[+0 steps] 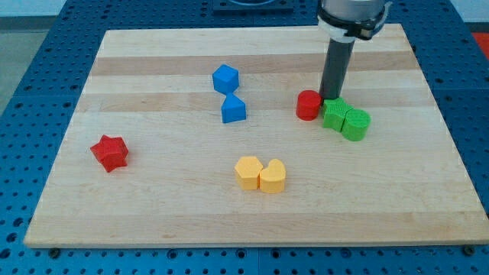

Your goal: Point your arm at the bottom of the green star

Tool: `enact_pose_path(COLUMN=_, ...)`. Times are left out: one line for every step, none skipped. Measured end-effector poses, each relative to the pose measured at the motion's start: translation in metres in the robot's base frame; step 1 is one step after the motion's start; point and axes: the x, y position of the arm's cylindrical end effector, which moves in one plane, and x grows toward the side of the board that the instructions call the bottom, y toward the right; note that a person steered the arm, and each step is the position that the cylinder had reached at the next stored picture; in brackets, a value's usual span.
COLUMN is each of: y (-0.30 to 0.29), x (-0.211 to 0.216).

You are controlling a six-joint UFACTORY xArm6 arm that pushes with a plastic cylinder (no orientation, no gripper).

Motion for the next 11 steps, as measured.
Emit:
enact_pose_path(y=-0.003, x=0.011)
enact_pose_path(y=-0.003, x=0.019)
enact_pose_path(y=-0.009, x=0.027)
enact_pose_path(y=-0.015, x=0.035)
enact_pose_path(y=-0.022, x=0.045)
enact_pose_path(y=-0.024, x=0.047)
enact_pose_path(y=-0.024, x=0.033)
enact_pose_path(y=-0.014, x=0.017)
enact_pose_path(y=-0.011, x=-0.001)
enact_pose_path(y=-0.014, x=-0.011)
enact_pose_path(y=-0.033, x=-0.011)
